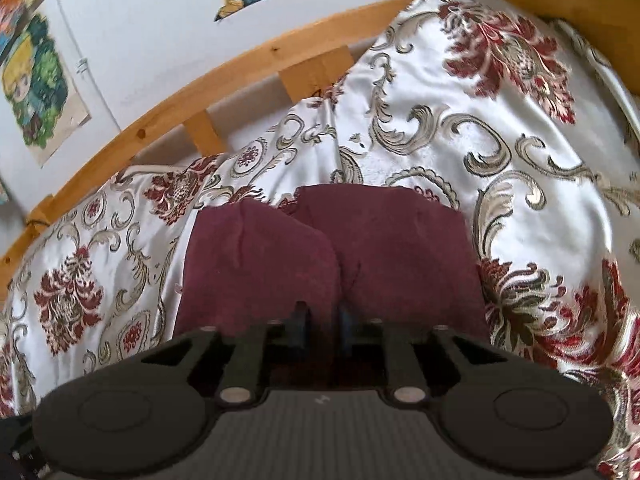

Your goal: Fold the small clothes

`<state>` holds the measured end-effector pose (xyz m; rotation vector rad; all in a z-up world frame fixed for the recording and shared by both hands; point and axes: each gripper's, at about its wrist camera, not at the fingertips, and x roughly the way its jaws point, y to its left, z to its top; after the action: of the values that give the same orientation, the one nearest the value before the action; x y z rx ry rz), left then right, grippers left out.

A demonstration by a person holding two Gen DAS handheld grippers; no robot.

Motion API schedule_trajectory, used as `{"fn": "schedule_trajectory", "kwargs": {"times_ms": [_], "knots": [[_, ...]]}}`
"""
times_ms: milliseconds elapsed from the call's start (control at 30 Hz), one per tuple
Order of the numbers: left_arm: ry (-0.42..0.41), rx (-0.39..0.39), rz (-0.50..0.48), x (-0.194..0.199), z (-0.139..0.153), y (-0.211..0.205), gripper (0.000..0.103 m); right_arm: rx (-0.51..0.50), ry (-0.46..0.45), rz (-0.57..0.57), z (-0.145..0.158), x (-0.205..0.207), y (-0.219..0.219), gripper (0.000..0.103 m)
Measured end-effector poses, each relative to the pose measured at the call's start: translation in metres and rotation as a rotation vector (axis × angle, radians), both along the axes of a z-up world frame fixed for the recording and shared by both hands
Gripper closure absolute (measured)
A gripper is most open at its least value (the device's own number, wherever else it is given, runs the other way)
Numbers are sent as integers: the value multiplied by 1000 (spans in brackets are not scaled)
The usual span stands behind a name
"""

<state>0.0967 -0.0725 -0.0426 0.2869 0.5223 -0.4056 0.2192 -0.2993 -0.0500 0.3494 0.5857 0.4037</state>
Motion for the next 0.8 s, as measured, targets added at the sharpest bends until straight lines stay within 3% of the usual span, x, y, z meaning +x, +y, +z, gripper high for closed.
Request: {"fn": "schedule_trajectory", "kwargs": {"times_ms": [100, 233, 333, 400, 600, 800], "knots": [[-2, -2, 1, 1, 0, 1, 68, 26, -2, 12, 1, 8, 0, 48], [-7, -6, 3, 1, -1, 3, 73, 39, 21, 23, 1, 29, 5, 48], [-19, -4, 6, 0, -2, 3, 77, 30, 39, 29, -1, 41, 13, 61], [-28, -8, 8, 0, -2, 2, 80, 14, 34, 31, -1, 43, 17, 82], [-90, 4, -66, -6, 1, -5, 81, -13, -65, 42, 17, 28, 9, 93], [-95, -71, -123, -3, 6, -26, 82, -91, -149, 21, 40, 17, -10, 94]]}}
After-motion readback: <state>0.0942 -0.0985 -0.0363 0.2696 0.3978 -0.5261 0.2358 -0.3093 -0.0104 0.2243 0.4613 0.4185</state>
